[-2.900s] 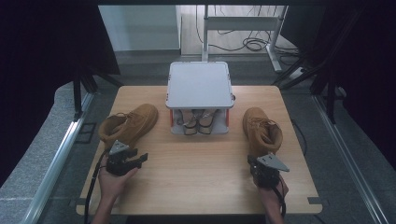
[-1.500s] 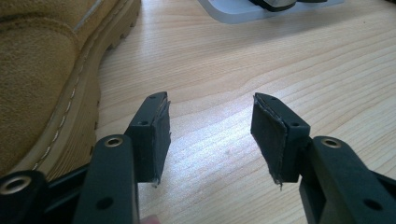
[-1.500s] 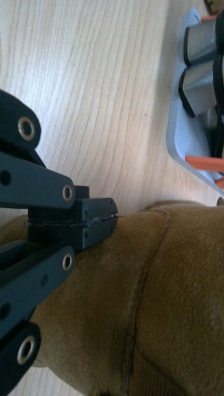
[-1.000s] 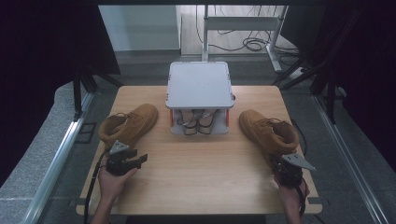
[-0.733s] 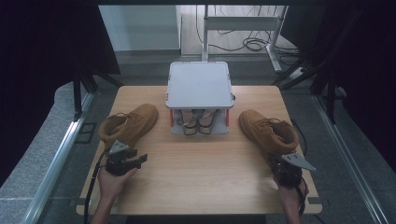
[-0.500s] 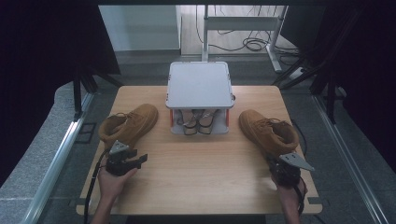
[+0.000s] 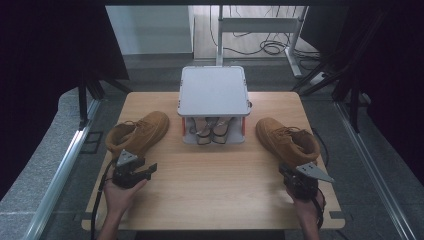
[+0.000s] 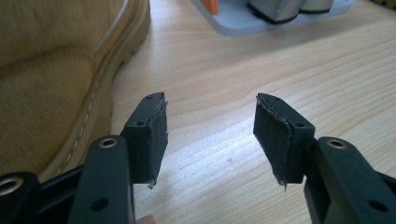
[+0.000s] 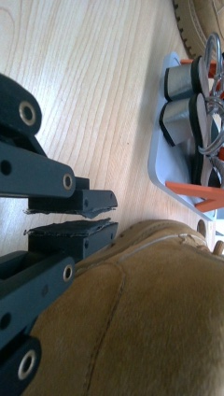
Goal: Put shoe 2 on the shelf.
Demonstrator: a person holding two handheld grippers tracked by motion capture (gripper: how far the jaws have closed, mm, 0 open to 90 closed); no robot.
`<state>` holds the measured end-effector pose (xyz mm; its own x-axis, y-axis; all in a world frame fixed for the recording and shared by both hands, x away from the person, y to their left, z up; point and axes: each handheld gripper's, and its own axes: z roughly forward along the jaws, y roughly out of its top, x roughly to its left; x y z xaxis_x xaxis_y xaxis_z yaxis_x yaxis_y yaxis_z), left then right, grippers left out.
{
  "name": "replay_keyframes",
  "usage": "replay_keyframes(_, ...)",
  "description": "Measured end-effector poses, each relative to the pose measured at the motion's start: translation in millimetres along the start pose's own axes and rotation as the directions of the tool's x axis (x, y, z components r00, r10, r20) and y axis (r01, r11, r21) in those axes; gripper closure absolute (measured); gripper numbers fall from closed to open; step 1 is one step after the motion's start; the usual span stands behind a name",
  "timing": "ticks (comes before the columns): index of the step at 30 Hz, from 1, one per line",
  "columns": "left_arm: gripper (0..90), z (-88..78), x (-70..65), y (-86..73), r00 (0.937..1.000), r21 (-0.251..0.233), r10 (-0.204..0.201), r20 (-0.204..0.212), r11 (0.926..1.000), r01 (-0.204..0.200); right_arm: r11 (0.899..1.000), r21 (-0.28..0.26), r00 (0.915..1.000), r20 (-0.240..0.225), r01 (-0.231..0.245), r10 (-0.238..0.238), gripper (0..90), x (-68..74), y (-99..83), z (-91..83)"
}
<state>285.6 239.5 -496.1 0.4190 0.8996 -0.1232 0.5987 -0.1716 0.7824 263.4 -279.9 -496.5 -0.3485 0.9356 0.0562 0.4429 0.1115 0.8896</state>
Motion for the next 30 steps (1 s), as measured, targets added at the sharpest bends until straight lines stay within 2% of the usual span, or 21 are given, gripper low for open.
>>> replay_keyframes(4, 44.2, -14.8, 2.1, 12.1, 1.0000, -0.036, -0.002, -0.003, 0.9994, 0.002, 1.000, 0.001, 0.9998, -0.018, 0.002, -0.002, 79.3, 2.5, 0.8, 0.6)
replay_keyframes(7, 44.2, -23.1, 5.2, 19.3, 0.9997, -0.053, 0.003, -0.025, 0.9986, -0.004, 1.000, 0.007, 0.9996, -0.024, 0.011, -0.011, 78.8, 3.3, 1.0, 1.1)
replay_keyframes(15, 43.8, -45.5, 19.8, 45.5, 0.9990, -0.105, -0.028, -0.035, 0.9942, 0.024, 1.000, 0.015, 0.9992, -0.039, 0.011, -0.011, 75.8, 5.0, 2.2, 1.8)
replay_keyframes(20, 43.1, -54.8, 28.6, 57.8, 0.9985, -0.114, -0.023, -0.050, 0.9933, 0.017, 0.999, 0.027, 0.9986, -0.050, 0.020, -0.019, 74.8, 7.0, 1.9, 3.4)
replay_keyframes(23, 43.1, -56.7, 36.2, 65.3, 0.9960, -0.106, -0.004, -0.090, 0.9944, -0.005, 0.999, 0.034, 0.9985, -0.051, 0.022, -0.020, 74.8, 7.7, 1.0, 5.2)
replay_keyframes(25, 43.2, -55.6, 42.3, 69.9, 0.9903, -0.094, 0.018, -0.138, 0.9951, -0.031, 0.999, 0.039, 0.9984, -0.051, 0.024, -0.022, 74.7, 8.2, 0.9, 5.7)
replay_keyframes(30, 43.4, -51.8, 63.7, 80.0, 0.9817, -0.072, 0.013, -0.190, 0.9971, -0.027, 0.998, 0.045, 0.9981, -0.052, 0.035, -0.033, 74.5, 8.5, 1.4, 5.6)
